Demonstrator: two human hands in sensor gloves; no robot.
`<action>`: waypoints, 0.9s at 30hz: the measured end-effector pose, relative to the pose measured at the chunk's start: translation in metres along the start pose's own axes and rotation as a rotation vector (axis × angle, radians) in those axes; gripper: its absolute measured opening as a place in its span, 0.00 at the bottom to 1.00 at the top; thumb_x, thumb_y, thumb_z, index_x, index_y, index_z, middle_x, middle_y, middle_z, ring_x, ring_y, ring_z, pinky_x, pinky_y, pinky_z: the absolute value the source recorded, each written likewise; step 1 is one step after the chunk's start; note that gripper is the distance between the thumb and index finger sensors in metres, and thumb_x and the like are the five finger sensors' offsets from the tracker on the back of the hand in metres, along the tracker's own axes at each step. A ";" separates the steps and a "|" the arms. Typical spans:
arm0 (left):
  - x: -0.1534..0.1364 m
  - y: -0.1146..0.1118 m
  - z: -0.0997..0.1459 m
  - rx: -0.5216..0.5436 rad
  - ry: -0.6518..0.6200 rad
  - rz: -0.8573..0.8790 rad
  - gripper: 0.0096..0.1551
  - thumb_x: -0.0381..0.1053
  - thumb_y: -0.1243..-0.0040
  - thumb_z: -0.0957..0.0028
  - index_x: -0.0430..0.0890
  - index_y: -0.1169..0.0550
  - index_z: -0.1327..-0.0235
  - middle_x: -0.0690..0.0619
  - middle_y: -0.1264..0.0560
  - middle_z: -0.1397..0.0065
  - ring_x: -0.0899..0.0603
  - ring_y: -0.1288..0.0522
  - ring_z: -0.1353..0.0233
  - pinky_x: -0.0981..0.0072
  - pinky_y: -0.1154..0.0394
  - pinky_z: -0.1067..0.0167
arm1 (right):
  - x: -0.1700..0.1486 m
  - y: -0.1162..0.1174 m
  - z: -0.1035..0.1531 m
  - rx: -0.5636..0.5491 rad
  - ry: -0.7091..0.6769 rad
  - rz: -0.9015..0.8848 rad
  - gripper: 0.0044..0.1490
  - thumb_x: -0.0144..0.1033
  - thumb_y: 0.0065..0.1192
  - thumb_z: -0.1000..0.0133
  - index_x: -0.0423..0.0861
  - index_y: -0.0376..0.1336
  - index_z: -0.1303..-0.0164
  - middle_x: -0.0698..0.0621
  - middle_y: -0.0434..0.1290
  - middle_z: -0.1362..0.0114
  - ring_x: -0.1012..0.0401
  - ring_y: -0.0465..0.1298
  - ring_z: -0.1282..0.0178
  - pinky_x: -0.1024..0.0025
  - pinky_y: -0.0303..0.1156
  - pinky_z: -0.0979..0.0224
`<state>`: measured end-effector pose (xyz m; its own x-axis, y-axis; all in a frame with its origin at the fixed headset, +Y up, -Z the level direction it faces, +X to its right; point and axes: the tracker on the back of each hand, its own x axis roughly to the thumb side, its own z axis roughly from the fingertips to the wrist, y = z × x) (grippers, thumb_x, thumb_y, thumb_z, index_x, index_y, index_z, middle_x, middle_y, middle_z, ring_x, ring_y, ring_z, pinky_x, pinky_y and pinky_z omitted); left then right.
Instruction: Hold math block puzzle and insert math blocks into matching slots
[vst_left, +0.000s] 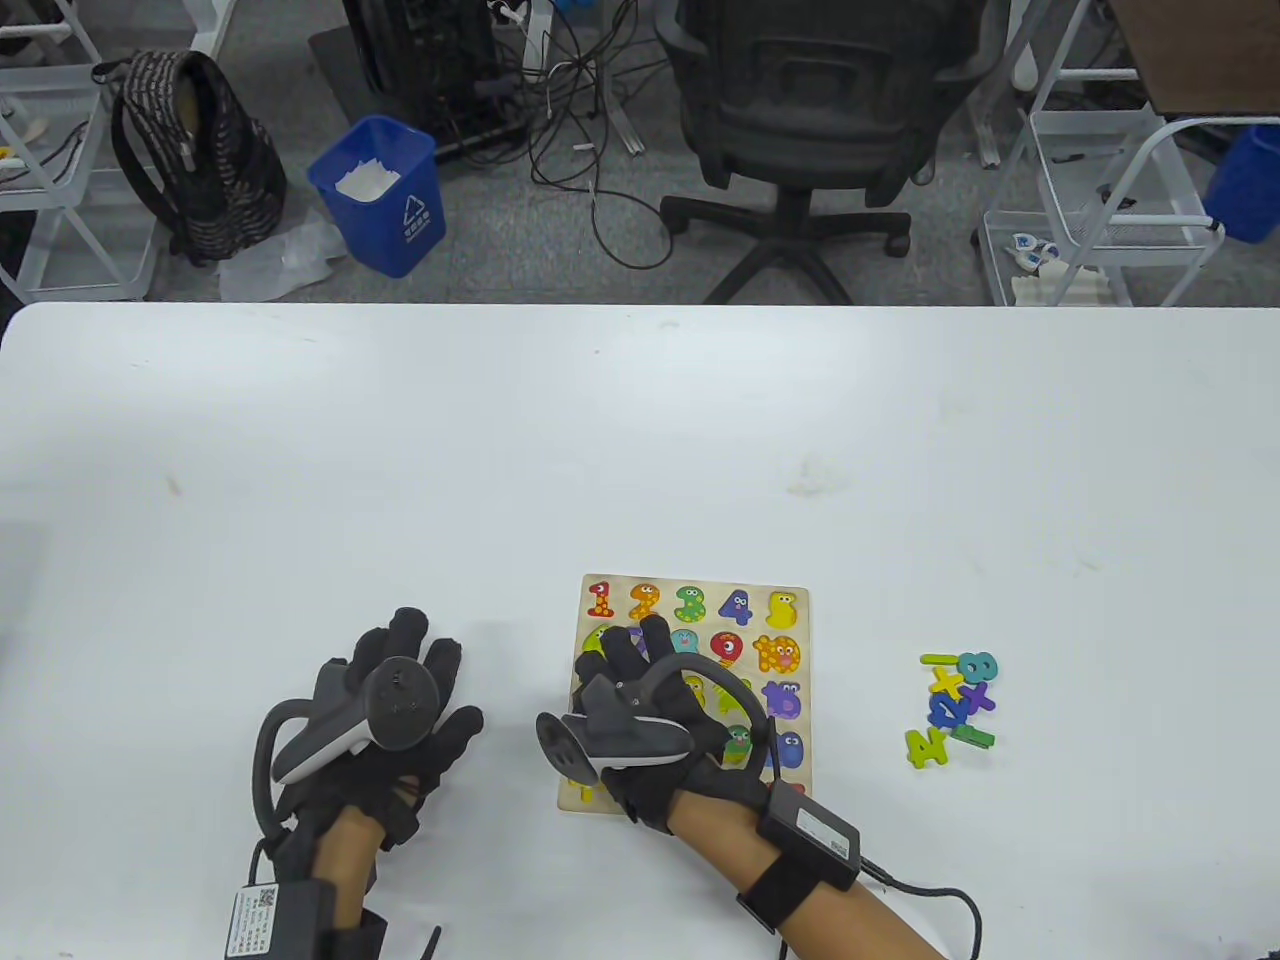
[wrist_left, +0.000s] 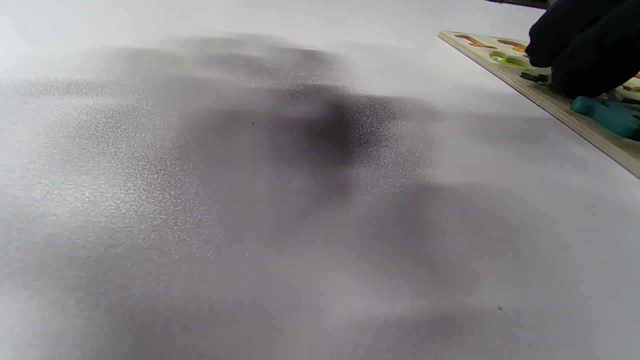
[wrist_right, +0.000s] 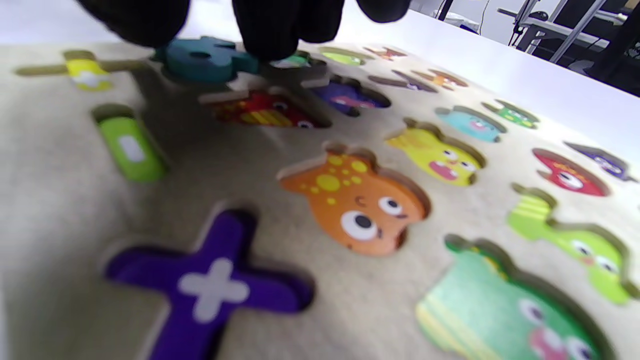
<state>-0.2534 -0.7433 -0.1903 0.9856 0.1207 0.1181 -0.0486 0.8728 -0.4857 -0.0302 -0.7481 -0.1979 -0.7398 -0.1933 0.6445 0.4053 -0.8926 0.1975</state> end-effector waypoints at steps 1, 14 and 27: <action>0.000 0.000 0.000 -0.004 0.001 0.003 0.45 0.77 0.67 0.41 0.62 0.61 0.17 0.60 0.82 0.22 0.37 0.70 0.15 0.33 0.63 0.24 | -0.002 0.000 0.001 -0.004 0.006 -0.008 0.44 0.63 0.47 0.40 0.46 0.48 0.22 0.48 0.42 0.11 0.40 0.40 0.14 0.25 0.34 0.23; 0.004 -0.001 -0.004 -0.020 -0.024 0.000 0.44 0.77 0.67 0.41 0.62 0.59 0.17 0.59 0.81 0.21 0.37 0.70 0.15 0.34 0.62 0.24 | -0.049 0.009 0.033 -0.022 0.100 -0.107 0.50 0.69 0.46 0.43 0.47 0.47 0.20 0.47 0.40 0.10 0.39 0.38 0.14 0.25 0.33 0.24; 0.008 0.000 -0.003 -0.024 -0.059 0.038 0.45 0.77 0.67 0.41 0.62 0.59 0.17 0.59 0.81 0.21 0.36 0.69 0.15 0.34 0.62 0.24 | -0.109 0.039 0.073 -0.028 0.226 -0.205 0.46 0.67 0.48 0.43 0.50 0.49 0.21 0.48 0.41 0.10 0.39 0.38 0.13 0.25 0.32 0.24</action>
<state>-0.2455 -0.7437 -0.1917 0.9718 0.1823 0.1496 -0.0817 0.8555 -0.5113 0.1055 -0.7317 -0.2070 -0.9066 -0.0904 0.4122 0.2221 -0.9328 0.2839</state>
